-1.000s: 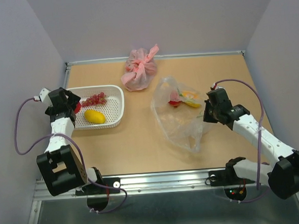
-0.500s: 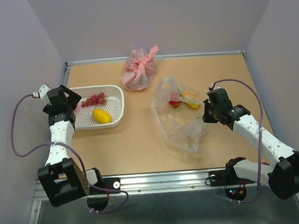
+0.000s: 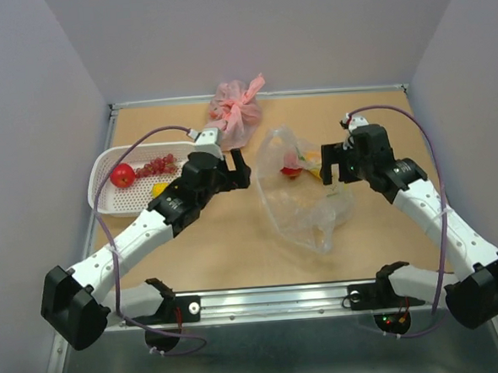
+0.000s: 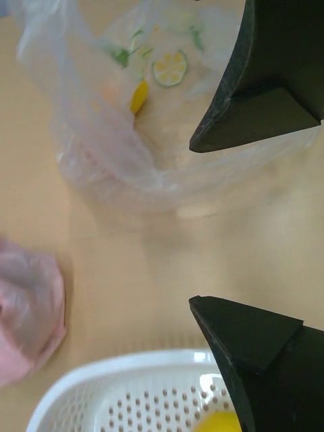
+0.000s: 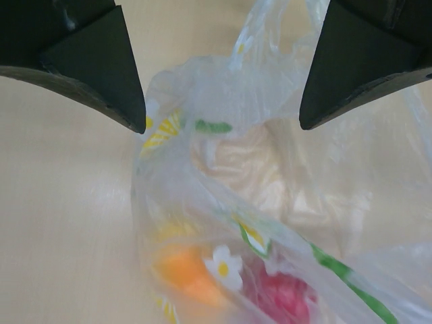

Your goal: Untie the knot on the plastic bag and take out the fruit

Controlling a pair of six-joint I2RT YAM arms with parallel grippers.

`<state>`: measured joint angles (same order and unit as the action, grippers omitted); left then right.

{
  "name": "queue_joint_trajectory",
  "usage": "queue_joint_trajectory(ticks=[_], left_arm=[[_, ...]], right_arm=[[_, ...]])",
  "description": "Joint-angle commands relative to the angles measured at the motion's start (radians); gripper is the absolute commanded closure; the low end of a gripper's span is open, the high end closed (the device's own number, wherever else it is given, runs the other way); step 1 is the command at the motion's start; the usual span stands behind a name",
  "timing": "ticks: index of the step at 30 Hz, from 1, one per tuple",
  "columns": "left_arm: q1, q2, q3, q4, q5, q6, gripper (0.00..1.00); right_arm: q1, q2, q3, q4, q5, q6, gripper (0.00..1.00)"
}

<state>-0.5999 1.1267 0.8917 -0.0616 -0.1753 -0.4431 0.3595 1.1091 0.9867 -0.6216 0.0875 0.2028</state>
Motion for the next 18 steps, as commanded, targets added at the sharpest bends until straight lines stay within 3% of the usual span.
queue_joint_trajectory(ticks=[1,8,18], left_arm=[[-0.204,0.022,0.053,0.098,-0.082,0.055,0.01],[-0.383,0.171,0.079,0.192,-0.11,0.139,0.01],[-0.445,0.35,0.049,0.278,-0.061,0.152,0.01]], right_arm=[[-0.007,0.096,0.165,0.039,0.0,-0.167,0.0],[-0.031,0.355,0.361,0.045,-0.124,-0.25,0.0],[-0.148,0.619,0.441,0.123,-0.221,-0.24,0.0]])
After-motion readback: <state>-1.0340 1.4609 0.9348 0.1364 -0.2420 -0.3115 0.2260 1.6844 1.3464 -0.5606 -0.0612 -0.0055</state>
